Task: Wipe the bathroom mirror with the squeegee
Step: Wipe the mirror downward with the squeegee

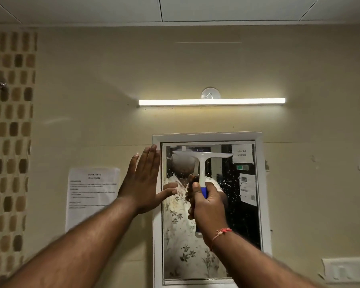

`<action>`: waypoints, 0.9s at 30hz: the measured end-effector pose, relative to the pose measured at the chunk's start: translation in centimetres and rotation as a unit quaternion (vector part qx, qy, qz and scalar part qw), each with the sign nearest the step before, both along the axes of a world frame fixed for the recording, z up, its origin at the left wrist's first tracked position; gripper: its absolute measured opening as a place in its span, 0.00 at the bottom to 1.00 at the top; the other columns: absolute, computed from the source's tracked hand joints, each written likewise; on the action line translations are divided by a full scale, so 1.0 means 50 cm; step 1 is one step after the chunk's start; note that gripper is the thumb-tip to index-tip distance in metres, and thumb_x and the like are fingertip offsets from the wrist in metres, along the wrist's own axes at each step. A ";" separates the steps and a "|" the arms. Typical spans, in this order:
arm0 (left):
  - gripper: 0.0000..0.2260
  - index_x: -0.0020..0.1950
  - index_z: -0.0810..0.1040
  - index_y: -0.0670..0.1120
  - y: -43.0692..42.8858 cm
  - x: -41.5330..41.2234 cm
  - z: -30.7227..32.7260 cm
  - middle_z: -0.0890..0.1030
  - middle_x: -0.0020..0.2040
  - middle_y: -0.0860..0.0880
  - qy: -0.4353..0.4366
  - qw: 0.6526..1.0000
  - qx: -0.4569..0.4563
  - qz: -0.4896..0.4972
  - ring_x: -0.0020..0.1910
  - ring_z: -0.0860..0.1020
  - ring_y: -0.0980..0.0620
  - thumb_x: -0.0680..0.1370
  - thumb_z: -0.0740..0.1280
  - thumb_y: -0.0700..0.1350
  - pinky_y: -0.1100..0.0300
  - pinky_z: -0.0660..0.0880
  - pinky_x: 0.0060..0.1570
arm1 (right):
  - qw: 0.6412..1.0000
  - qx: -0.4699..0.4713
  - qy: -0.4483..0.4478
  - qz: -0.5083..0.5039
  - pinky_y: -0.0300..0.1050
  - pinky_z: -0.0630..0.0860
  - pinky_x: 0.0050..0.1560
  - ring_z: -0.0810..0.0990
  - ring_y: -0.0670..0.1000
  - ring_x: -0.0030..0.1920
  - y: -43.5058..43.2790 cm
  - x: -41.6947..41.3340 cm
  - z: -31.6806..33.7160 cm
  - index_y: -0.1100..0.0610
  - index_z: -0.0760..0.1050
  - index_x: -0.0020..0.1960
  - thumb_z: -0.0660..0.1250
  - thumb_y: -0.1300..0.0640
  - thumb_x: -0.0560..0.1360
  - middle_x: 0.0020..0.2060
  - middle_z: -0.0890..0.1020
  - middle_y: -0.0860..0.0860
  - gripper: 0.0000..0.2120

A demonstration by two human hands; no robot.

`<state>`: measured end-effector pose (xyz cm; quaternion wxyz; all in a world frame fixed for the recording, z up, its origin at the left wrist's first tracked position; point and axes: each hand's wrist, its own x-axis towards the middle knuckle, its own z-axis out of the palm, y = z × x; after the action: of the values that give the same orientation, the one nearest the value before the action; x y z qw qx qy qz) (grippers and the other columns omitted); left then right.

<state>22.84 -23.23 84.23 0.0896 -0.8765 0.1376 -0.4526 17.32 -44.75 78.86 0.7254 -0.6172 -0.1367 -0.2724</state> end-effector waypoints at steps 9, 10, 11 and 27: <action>0.56 0.89 0.25 0.45 0.007 0.014 -0.008 0.21 0.88 0.46 0.003 1.000 0.009 0.000 0.89 0.24 0.47 0.81 0.44 0.83 0.36 0.39 0.91 | 0.999 -0.006 -0.030 0.042 0.44 0.78 0.28 0.78 0.53 0.31 0.018 0.007 0.040 0.40 0.75 0.55 0.63 0.47 0.88 0.40 0.80 0.56 0.04; 0.56 0.89 0.25 0.44 0.005 0.017 -0.009 0.21 0.88 0.46 0.000 1.000 0.006 0.000 0.89 0.25 0.47 0.81 0.45 0.83 0.36 0.40 0.91 | 0.999 -0.008 -0.032 0.044 0.44 0.78 0.28 0.78 0.53 0.31 0.019 0.012 0.042 0.41 0.75 0.57 0.63 0.47 0.88 0.40 0.81 0.56 0.03; 0.56 0.89 0.26 0.44 0.004 0.020 -0.012 0.22 0.89 0.46 -0.005 1.000 0.000 -0.005 0.90 0.26 0.46 0.82 0.45 0.83 0.35 0.42 0.91 | 0.998 -0.013 -0.032 0.044 0.45 0.78 0.28 0.78 0.53 0.30 0.020 0.017 0.042 0.45 0.76 0.60 0.63 0.47 0.88 0.41 0.81 0.57 0.05; 0.58 0.91 0.32 0.39 -0.031 0.085 -0.052 0.29 0.91 0.38 -0.066 0.994 -0.073 -0.048 0.92 0.33 0.39 0.83 0.53 0.81 0.33 0.45 0.91 | 0.993 -0.096 -0.057 -0.033 0.43 0.74 0.24 0.77 0.51 0.28 0.024 0.039 0.060 0.51 0.77 0.52 0.62 0.47 0.89 0.35 0.80 0.55 0.11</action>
<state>27.09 -24.80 81.62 0.0127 -0.8413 0.1399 -0.5221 19.29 -43.54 81.87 0.6447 -0.6712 -0.1832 -0.3166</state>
